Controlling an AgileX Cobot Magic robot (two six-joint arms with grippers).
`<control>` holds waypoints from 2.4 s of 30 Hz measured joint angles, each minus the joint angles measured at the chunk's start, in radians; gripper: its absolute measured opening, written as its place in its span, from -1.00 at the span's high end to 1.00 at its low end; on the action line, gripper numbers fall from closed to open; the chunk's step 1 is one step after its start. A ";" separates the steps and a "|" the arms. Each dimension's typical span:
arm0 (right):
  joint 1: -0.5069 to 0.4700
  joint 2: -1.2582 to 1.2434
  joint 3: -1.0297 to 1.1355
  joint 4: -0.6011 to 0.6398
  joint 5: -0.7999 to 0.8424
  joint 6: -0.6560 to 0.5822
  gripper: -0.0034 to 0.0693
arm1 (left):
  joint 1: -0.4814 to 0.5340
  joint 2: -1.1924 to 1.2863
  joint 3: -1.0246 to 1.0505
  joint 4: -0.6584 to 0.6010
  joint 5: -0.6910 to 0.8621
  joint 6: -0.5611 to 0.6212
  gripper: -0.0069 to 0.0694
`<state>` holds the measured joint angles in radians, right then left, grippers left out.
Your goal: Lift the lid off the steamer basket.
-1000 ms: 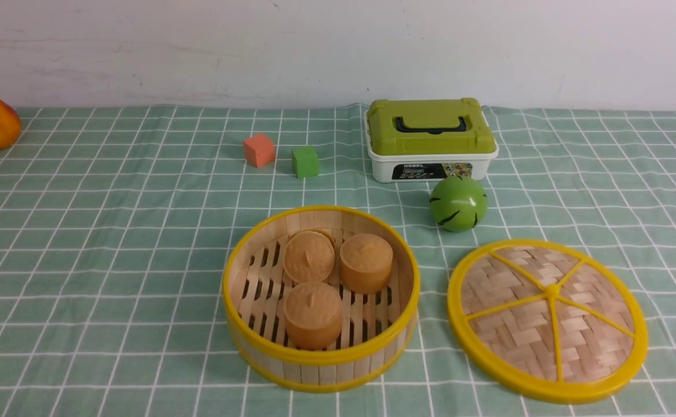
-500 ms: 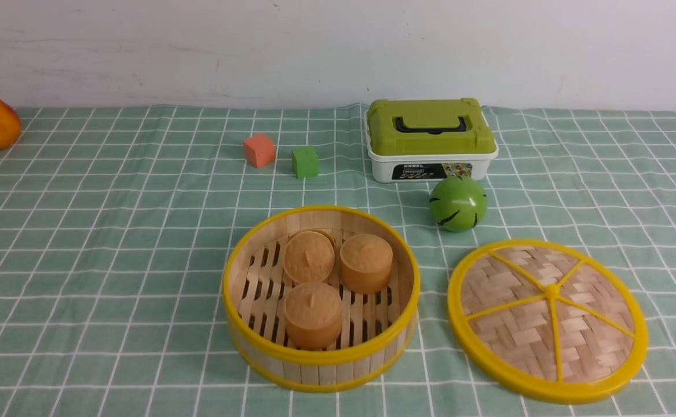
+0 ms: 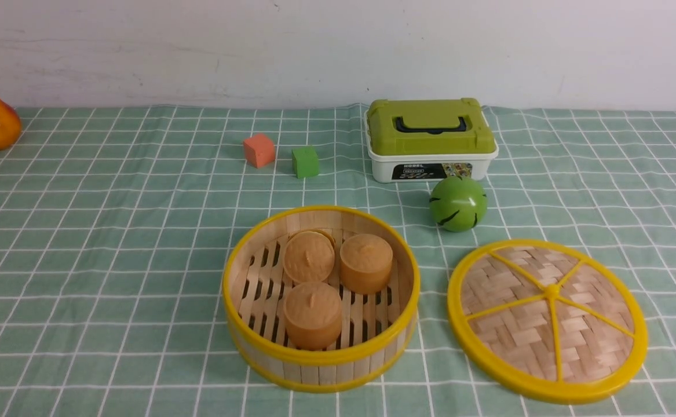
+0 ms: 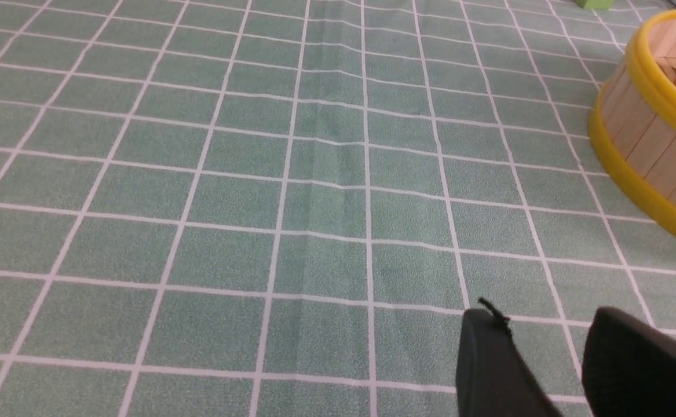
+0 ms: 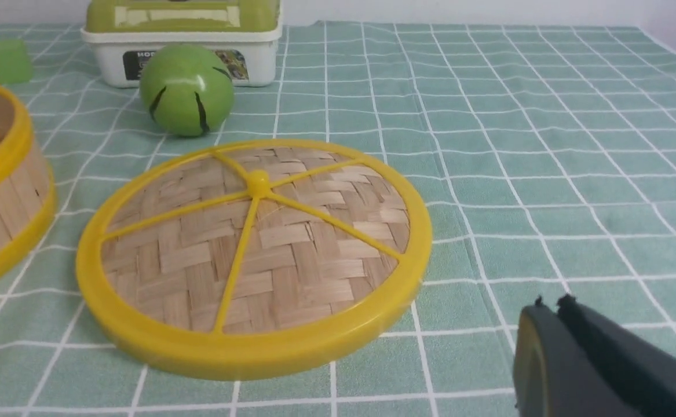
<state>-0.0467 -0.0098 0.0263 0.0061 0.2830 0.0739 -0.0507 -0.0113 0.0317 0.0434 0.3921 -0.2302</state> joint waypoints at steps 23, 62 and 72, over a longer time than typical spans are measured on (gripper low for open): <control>0.060 -0.001 -0.006 -0.058 0.092 0.075 0.91 | 0.000 0.000 0.000 0.000 0.000 0.000 0.19; 0.060 -0.001 -0.007 -0.057 0.099 0.075 0.77 | 0.000 0.000 0.000 0.000 0.000 0.000 0.19; 0.060 -0.001 -0.007 -0.057 0.099 0.075 0.75 | 0.000 0.000 0.000 0.000 0.000 0.000 0.19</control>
<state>0.0130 -0.0106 0.0191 -0.0510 0.3816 0.1491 -0.0507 -0.0113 0.0317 0.0434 0.3922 -0.2302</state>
